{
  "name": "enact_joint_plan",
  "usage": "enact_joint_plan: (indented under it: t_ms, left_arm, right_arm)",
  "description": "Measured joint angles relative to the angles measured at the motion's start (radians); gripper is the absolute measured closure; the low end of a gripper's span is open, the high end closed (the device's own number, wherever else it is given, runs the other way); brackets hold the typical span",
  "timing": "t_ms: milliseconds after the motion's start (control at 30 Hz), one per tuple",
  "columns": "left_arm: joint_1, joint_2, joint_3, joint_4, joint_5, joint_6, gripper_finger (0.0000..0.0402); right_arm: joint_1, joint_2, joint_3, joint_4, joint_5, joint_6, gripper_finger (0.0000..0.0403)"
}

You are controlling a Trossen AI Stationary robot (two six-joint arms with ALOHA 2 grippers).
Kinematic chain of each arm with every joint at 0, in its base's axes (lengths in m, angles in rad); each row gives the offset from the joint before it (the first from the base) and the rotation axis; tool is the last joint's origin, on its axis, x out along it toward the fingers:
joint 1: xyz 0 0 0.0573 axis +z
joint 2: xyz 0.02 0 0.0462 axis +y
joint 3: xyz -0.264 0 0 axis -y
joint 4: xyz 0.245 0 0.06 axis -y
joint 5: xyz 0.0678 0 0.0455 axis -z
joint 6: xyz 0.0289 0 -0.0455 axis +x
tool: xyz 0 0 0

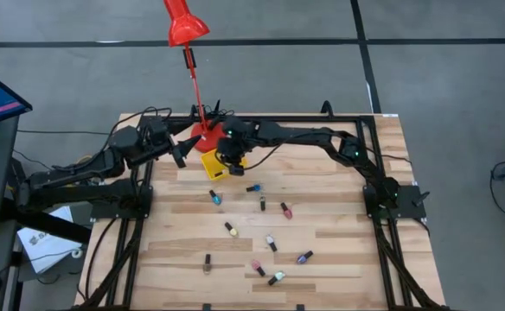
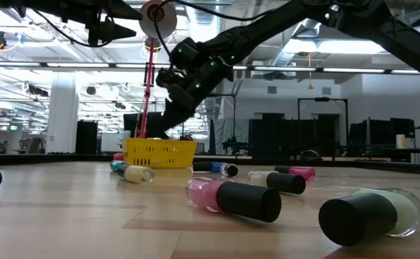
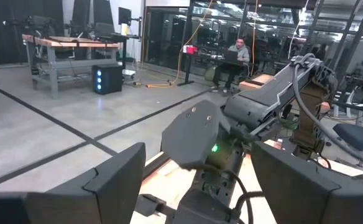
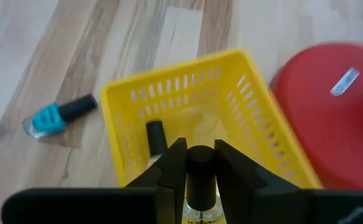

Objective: Pick & Place Nail Polish
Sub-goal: Put the transparent nail polish into the yellow basket

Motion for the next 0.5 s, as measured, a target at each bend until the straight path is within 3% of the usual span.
enact_joint_plan:
  t_ms: [300, 500]
  left_arm:
    - [0.0, 0.0, 0.0, 0.0, 0.0, 0.004, 0.0113]
    - [0.0, 0.0, 0.0, 0.0, 0.001, 0.013, 0.0113]
  right_arm:
    - [-0.01, -0.001, 0.001, 0.029, 0.021, 0.025, 0.0331]
    - [-0.018, -0.009, 0.011, 0.017, 0.018, 0.044, 0.0267]
